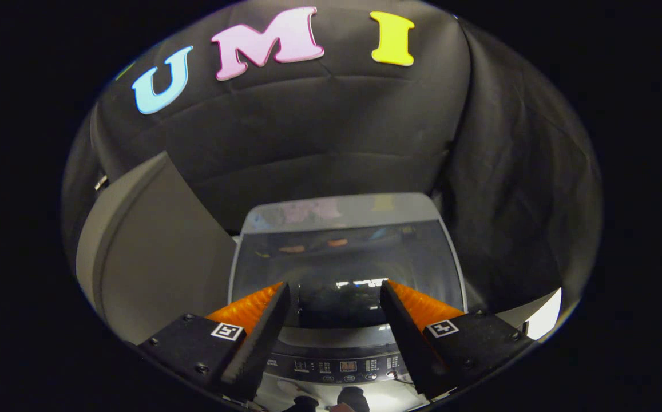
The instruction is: Put the clothes into the washing machine and then close the washing machine lid.
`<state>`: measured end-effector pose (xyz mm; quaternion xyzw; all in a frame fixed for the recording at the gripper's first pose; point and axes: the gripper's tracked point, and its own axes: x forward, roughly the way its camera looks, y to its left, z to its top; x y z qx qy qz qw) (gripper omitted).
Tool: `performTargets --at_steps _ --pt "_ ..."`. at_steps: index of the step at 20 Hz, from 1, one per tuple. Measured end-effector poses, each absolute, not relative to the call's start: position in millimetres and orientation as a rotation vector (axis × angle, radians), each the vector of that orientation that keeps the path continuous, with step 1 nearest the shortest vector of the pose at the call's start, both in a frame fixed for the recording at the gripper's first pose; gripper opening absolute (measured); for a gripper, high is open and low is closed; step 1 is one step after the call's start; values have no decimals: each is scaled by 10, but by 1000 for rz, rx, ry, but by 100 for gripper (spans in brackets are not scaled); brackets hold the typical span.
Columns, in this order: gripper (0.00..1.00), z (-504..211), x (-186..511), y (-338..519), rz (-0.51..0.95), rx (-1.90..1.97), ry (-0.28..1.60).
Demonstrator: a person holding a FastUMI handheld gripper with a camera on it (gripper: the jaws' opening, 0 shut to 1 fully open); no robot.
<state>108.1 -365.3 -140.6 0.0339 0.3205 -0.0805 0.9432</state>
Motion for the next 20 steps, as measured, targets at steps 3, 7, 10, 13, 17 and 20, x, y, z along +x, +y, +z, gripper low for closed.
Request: performTargets --at_steps 3,7,10,13,17,20 --pt "100 -798 1106 -3625 -151 76 509" --pt "100 -190 1090 -3586 -143 72 358" --pt "100 215 1013 -3493 -131 75 282" --pt "100 696 926 -3418 -123 72 185" --pt "99 1182 748 -3350 -108 34 81" --pt "99 1604 650 -3245 -107 -17 -23"
